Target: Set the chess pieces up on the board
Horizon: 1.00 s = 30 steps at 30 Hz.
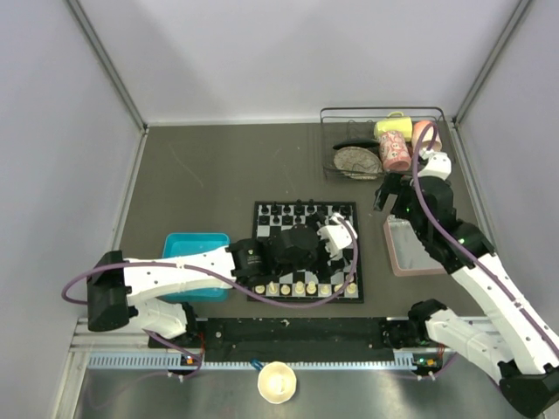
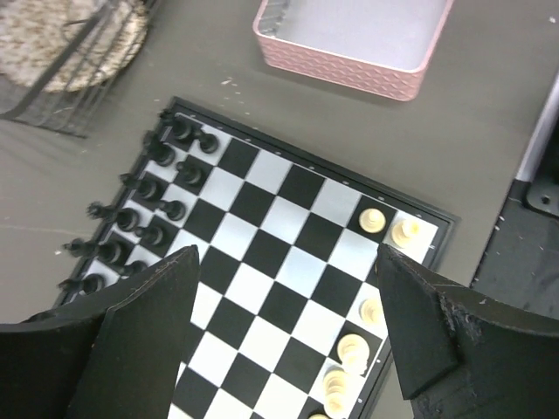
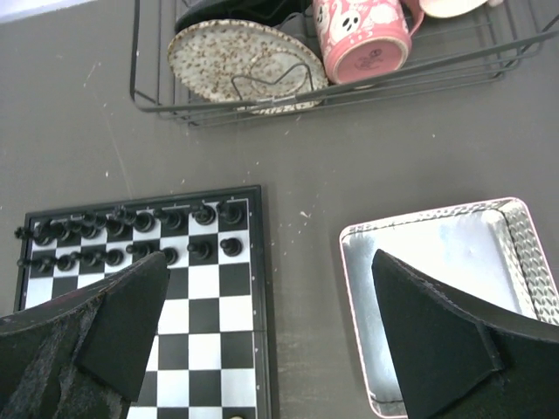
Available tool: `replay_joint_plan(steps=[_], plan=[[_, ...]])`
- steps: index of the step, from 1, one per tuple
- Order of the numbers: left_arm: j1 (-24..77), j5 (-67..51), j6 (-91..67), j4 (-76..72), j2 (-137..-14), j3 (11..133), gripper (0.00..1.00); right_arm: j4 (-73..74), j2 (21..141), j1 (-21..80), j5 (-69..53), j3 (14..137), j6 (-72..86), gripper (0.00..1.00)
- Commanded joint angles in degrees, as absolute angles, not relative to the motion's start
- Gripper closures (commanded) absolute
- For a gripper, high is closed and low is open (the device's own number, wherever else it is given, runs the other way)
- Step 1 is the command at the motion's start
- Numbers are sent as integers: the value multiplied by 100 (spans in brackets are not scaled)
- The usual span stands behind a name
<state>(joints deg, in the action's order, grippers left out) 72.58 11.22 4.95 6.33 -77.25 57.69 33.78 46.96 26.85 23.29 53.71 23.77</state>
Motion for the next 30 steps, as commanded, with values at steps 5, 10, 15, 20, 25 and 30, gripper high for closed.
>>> replay_joint_plan(steps=[5, 10, 15, 20, 25, 30], plan=[[7190, 2205, -165, 1352, -7304, 6398, 13, 2286, 5431, 2672, 2549, 6011, 2461, 1], [6804, 2110, -658, 1652, -7032, 6548, 13, 1952, 6063, 2681, 2006, 6301, 2636, 1], [6004, 1733, -984, 1679, -6689, 6530, 13, 1855, 6188, 2681, 1784, 6363, 2681, 1], [4959, 1266, -1195, 1872, -6636, 6741, 12, 1854, 6021, 2681, 1968, 6267, 2540, 1], [4238, 1099, -1213, 1898, -6680, 6882, 9, 1854, 5854, 2672, 2048, 6100, 2487, 1], [3859, 1090, -1266, 2012, -6837, 7075, 5, 1863, 5731, 2681, 2092, 5924, 2435, 1]])
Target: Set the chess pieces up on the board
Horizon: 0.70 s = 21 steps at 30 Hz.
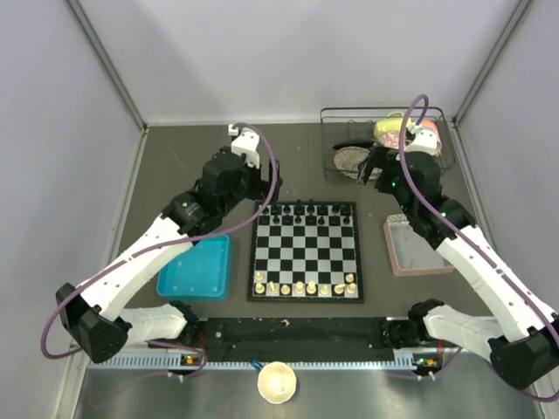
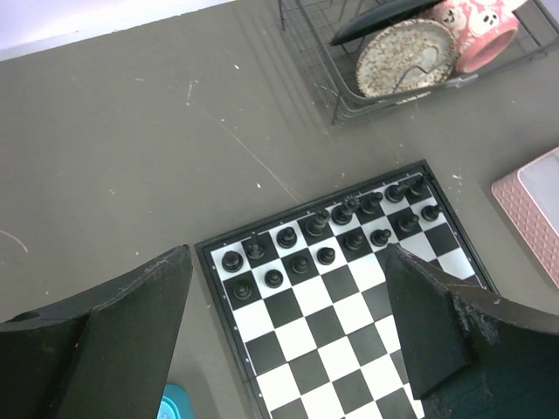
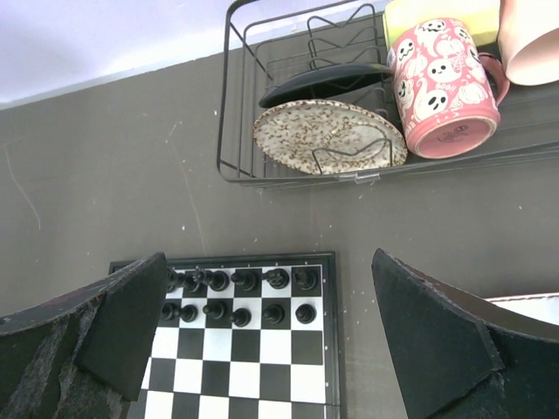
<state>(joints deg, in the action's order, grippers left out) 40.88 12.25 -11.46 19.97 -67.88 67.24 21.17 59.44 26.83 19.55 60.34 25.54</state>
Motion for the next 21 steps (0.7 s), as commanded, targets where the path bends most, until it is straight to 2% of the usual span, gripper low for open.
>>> replay_joint_plan(steps=[1, 12, 21], plan=[[3771, 1125, -1266, 2056, -6855, 7119, 1, 1863, 5678, 2681, 2118, 5863, 2408, 1], [3586, 1731, -1459, 2197, -7014, 7313, 1, 1916, 5405, 2681, 2144, 5661, 2083, 1], [3586, 1819, -1362, 2127, -6908, 7225, 1, 1899, 5256, 2672, 2381, 5397, 2408, 1]])
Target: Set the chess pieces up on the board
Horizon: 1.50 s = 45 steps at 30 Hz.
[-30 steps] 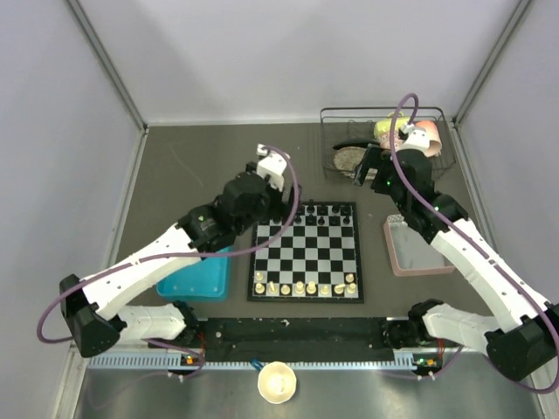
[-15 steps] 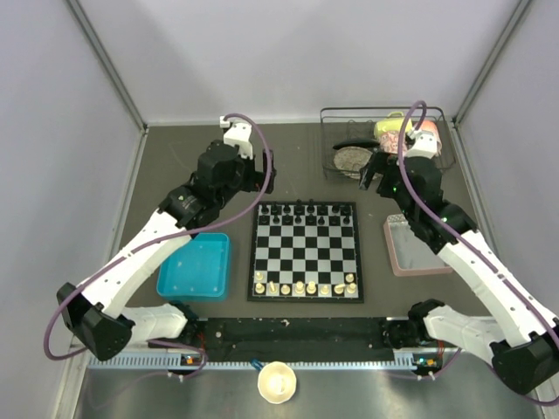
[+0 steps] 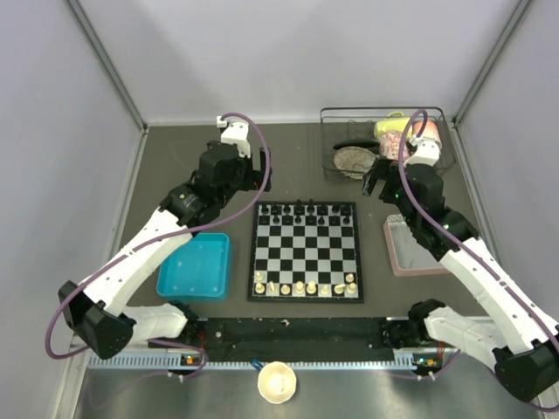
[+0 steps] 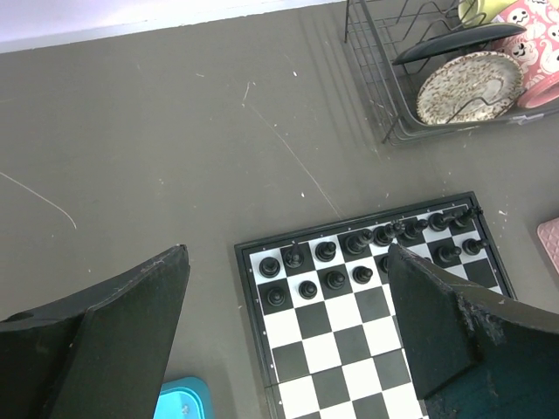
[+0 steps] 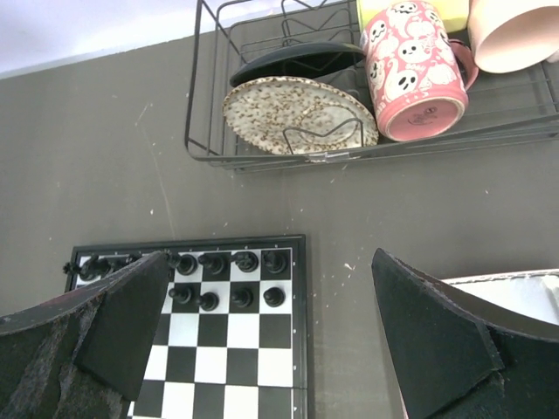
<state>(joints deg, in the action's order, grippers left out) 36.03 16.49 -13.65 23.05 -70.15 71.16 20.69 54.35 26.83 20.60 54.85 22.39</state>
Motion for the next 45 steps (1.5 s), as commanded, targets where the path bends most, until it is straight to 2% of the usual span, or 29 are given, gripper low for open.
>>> replay_joint_plan(steps=[1, 14, 26, 45], plan=[[3577, 1872, -1362, 2101, -6891, 7190, 1, 1898, 5230, 2672, 2434, 5388, 2417, 1], [3542, 1845, -1283, 2013, -6592, 6935, 1, 1819, 4711, 2672, 2470, 5142, 2074, 1], [3358, 2487, -985, 1521, -6240, 6478, 1, 1837, 4711, 2672, 2637, 5159, 2030, 1], [2953, 2505, -1222, 1494, -6372, 6223, 1, 1819, 4685, 2681, 2724, 5150, 1837, 1]])
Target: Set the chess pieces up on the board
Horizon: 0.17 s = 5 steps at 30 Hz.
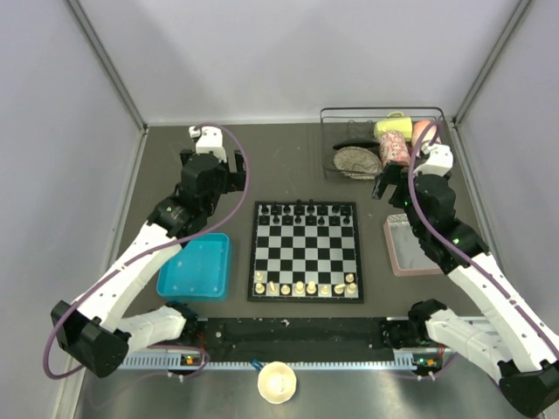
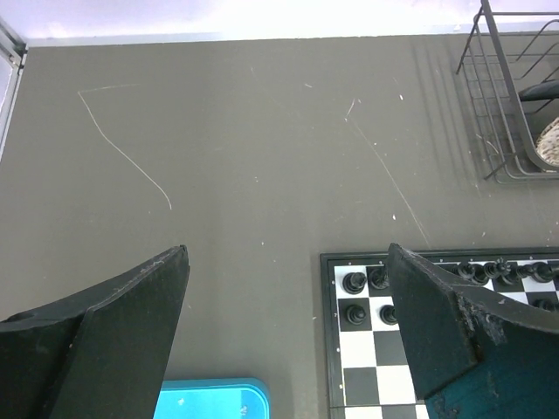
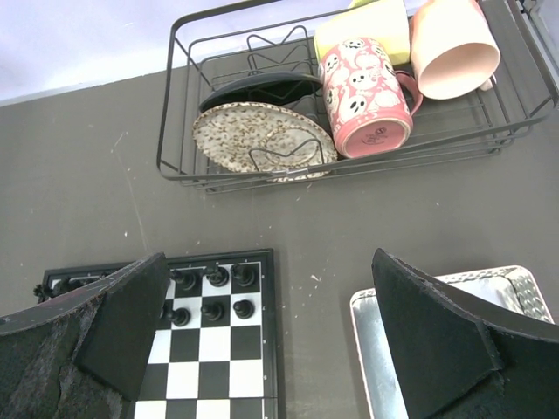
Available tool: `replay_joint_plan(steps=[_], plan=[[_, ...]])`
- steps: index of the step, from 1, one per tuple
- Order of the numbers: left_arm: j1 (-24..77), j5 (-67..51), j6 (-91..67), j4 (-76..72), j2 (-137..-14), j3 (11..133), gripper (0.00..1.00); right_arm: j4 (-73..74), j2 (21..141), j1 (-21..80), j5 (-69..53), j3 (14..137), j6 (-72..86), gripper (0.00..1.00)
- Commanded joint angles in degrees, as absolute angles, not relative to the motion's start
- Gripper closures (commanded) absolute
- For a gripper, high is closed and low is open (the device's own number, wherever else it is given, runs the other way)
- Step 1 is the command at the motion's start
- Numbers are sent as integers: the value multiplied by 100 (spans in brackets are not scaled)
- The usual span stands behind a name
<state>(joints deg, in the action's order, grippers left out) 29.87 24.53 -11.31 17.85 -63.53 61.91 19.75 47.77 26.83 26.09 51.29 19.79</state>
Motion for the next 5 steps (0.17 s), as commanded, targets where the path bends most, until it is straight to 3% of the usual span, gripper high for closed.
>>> replay_joint_plan(steps=[1, 5], plan=[[2953, 2505, -1204, 1512, -6381, 6231, 1, 1819, 4658, 2681, 2733, 5124, 1837, 1], [2953, 2627, -1213, 1469, -6346, 6205, 1, 1819, 4553, 2681, 2786, 5019, 1820, 1]])
